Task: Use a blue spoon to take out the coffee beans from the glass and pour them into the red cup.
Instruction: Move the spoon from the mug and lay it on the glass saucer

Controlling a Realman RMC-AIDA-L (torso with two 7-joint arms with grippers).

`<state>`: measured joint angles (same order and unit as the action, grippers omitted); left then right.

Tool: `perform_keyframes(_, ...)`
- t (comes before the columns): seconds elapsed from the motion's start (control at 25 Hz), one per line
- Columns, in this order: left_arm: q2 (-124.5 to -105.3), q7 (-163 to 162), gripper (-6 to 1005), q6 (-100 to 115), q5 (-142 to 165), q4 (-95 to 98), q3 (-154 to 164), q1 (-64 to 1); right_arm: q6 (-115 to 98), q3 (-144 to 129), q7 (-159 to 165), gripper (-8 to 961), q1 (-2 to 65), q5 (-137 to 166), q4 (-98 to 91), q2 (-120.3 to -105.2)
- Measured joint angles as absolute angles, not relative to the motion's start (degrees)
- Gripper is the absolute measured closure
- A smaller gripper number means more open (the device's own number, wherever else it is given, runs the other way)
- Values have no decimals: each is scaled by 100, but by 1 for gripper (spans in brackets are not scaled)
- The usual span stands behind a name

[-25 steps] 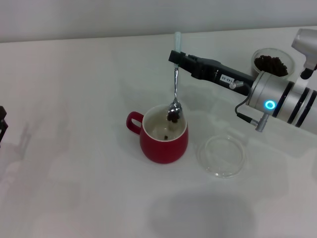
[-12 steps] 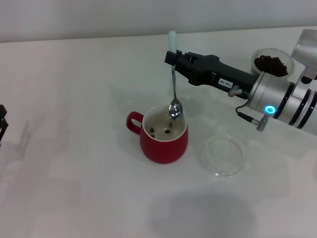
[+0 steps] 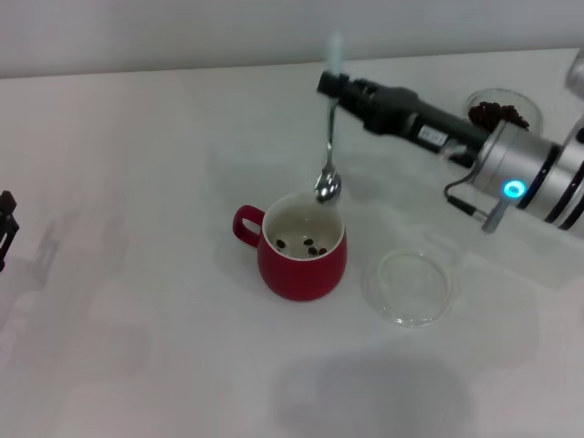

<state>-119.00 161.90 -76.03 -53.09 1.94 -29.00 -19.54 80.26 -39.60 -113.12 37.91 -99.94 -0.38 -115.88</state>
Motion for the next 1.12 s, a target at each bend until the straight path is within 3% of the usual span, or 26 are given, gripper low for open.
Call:
perform_keyframes(0.52,-11899,16189,406,-7511,-5314,205,-2900,-2013,8488,-3491,-10254,817,2897,-10180,-936,-11544)
perform_keyframes(1.12,-11891,16190,407,-7579,-5388,273,-2900,-2057,8629,-3512,-10583,817,2086,-10214,-545,-11535)
